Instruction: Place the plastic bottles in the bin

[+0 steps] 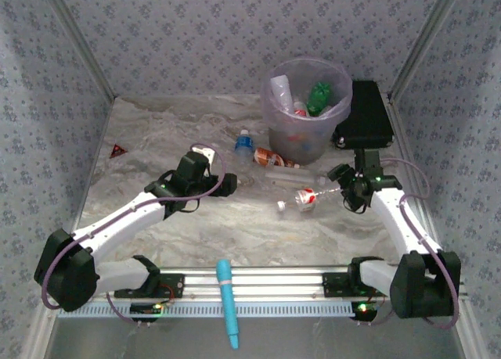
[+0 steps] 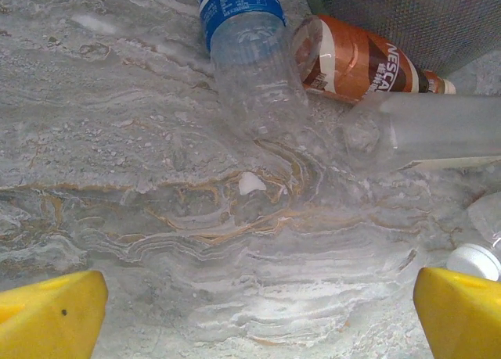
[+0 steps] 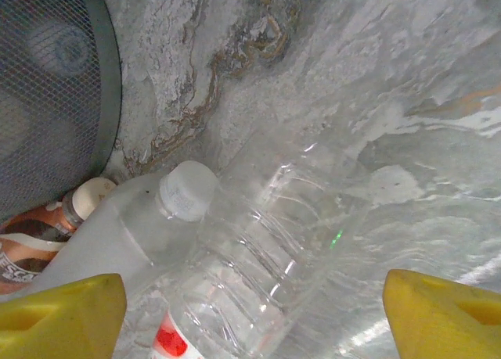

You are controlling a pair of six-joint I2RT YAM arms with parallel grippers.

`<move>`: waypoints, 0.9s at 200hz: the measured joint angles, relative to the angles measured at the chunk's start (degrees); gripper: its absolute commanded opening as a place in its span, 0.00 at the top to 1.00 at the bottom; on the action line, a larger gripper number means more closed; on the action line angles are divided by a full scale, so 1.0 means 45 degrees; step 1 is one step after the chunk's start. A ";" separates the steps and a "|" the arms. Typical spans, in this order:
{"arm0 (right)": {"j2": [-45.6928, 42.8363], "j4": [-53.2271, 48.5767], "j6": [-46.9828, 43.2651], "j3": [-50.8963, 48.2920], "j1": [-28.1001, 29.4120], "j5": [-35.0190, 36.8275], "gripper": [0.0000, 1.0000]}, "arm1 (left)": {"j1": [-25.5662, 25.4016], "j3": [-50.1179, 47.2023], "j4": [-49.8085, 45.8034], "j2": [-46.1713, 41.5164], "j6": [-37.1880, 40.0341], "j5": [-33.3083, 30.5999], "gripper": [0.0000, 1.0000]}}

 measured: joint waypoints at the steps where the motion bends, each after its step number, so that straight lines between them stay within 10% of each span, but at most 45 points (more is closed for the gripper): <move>1: 0.0010 0.0024 0.0015 -0.0015 0.0005 0.0000 0.11 | 0.0000 0.0000 0.0000 0.0000 0.0000 0.0005 0.00; 180: 0.2249 0.2924 0.0908 -0.1044 0.0505 0.0257 0.28 | 0.0087 -0.0262 0.0185 0.0005 -0.0049 -0.0141 0.00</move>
